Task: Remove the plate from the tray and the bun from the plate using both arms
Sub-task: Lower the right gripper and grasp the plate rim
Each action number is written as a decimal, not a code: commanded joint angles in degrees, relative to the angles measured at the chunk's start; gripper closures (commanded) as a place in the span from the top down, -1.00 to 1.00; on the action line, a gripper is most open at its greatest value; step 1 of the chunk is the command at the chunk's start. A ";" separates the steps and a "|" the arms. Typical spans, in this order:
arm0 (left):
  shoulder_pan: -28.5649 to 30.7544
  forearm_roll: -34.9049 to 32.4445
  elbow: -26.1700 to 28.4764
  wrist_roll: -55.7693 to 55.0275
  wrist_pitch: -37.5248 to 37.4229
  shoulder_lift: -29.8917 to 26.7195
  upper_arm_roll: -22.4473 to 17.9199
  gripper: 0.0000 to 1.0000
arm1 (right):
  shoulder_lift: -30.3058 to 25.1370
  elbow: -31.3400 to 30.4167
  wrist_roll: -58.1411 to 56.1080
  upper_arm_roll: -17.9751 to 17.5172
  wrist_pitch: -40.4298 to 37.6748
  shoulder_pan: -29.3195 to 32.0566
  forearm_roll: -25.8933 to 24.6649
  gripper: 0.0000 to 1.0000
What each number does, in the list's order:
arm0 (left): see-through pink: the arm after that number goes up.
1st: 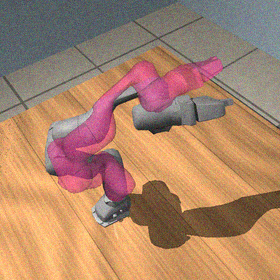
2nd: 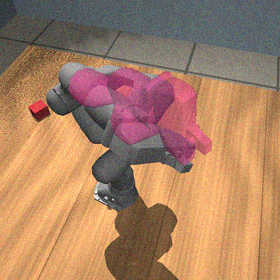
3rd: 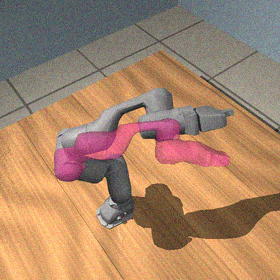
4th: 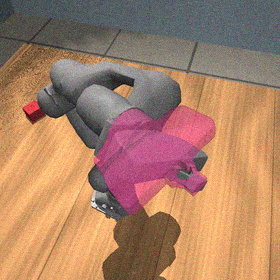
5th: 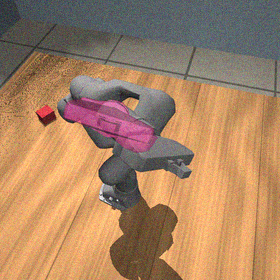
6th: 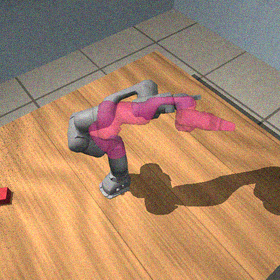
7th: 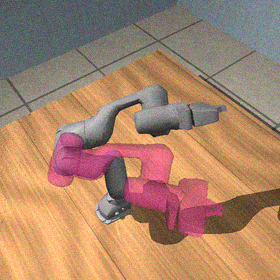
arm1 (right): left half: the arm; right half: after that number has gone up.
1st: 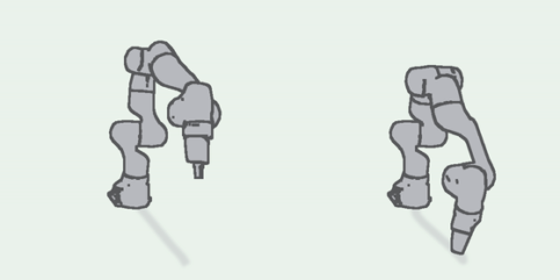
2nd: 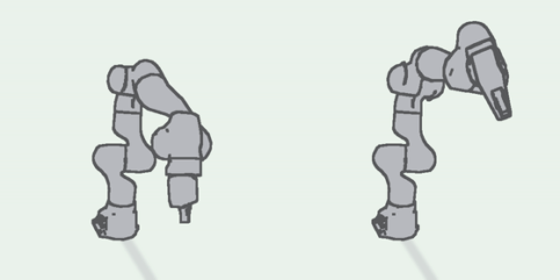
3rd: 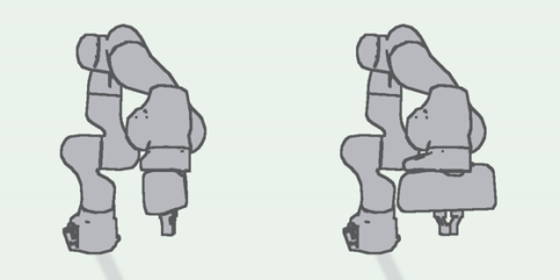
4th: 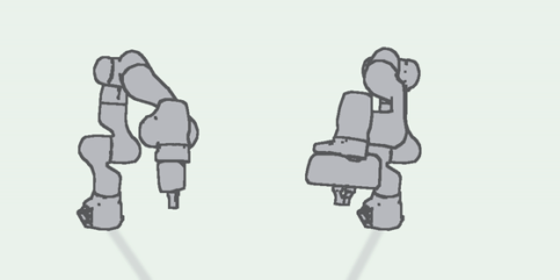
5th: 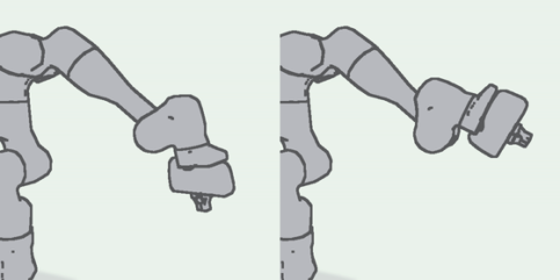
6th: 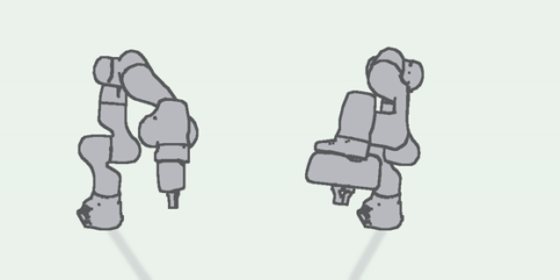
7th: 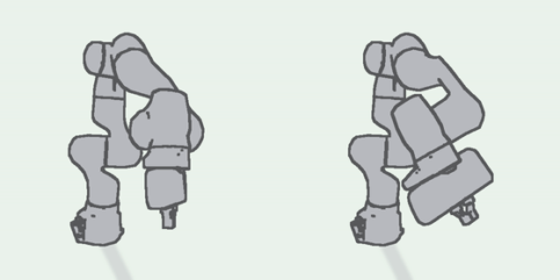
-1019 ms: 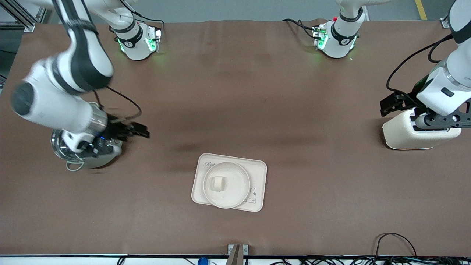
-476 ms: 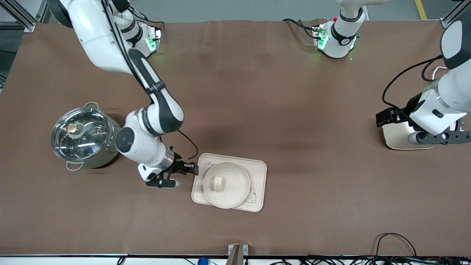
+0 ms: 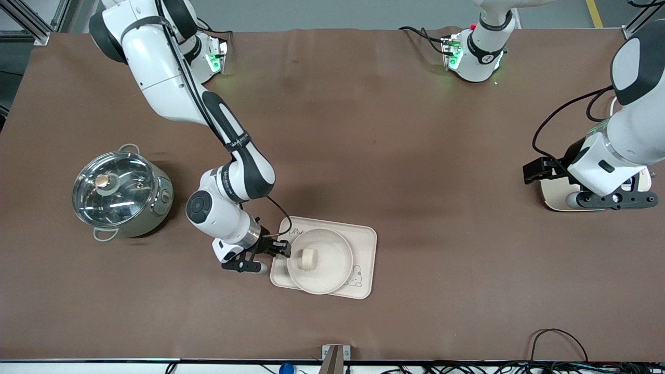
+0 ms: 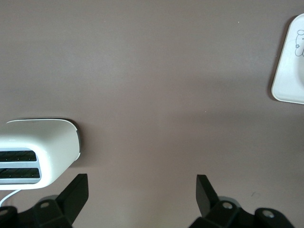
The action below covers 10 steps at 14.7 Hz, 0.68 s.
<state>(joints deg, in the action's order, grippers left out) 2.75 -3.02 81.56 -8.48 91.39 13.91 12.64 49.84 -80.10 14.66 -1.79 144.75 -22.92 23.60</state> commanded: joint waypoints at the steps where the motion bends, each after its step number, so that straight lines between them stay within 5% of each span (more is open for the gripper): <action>1: -0.03 -0.58 -0.96 0.13 0.10 0.33 0.11 1.00 | 1.65 1.35 1.16 0.30 2.71 -1.33 1.35 -0.01; 6: -0.20 -0.58 -0.96 0.13 0.19 0.33 0.11 1.00 | 2.98 1.18 3.97 0.30 5.54 -3.44 1.80 -0.29; 10: -0.20 -0.58 -0.96 0.13 0.19 0.33 0.11 1.00 | 3.07 0.92 3.71 0.30 6.87 -3.36 1.80 -0.85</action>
<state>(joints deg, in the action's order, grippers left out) 2.75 -3.02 81.54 -8.48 91.49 13.91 12.64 52.54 -80.02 18.15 -1.63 151.28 -26.30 24.27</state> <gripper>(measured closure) 0.000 0.828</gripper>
